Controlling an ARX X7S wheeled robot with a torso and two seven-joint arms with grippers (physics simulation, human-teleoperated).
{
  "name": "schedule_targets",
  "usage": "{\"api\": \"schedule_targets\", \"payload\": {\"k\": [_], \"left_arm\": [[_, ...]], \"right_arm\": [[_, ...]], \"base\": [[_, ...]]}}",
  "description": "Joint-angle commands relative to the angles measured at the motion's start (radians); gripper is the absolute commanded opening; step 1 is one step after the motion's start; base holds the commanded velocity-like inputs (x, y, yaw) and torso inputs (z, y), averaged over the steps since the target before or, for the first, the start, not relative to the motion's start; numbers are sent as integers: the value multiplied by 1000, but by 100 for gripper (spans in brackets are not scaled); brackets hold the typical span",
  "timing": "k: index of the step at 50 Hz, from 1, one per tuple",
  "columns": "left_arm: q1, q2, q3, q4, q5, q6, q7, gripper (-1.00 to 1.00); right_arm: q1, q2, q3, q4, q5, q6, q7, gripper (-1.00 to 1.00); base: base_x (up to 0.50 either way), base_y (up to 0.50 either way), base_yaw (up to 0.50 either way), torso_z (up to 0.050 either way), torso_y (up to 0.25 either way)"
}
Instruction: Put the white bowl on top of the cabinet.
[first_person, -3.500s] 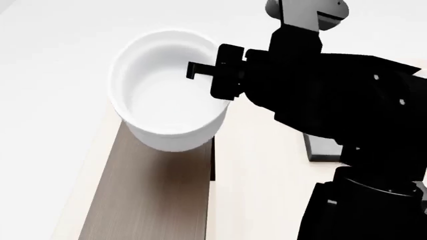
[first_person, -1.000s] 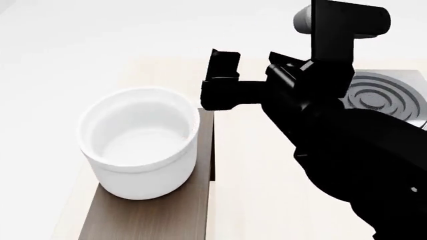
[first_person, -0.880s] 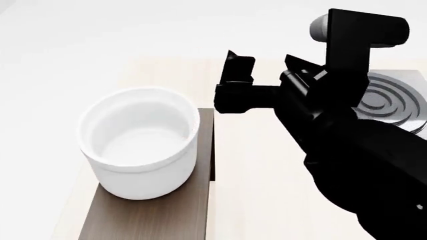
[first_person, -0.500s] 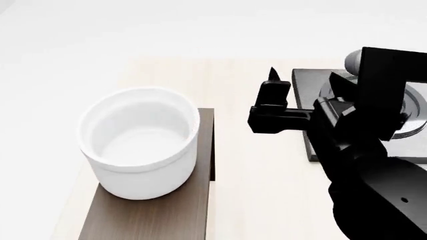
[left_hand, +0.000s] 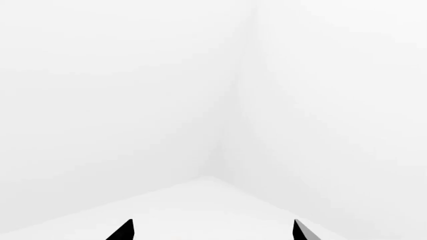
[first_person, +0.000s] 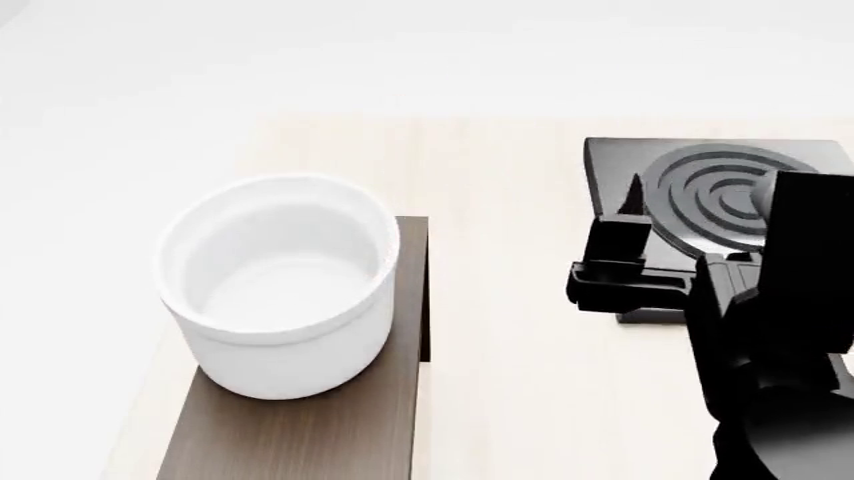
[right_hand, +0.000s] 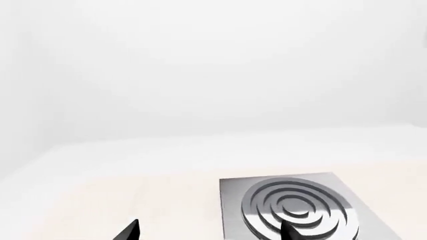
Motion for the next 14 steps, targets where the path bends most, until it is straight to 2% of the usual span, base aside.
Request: {"api": "schedule_targets", "payload": {"k": [1, 14], "left_arm": [[2, -2, 6, 0, 0, 6, 3, 100], [5, -4, 11, 3, -2, 14, 7, 100]], "right_arm": [[-51, 36, 0, -38, -76, -38, 44, 100], [-69, 76, 3, -105, -131, -34, 105, 100]], "base": [[0, 0, 0, 0, 0], [0, 0, 0, 0, 0]]}}
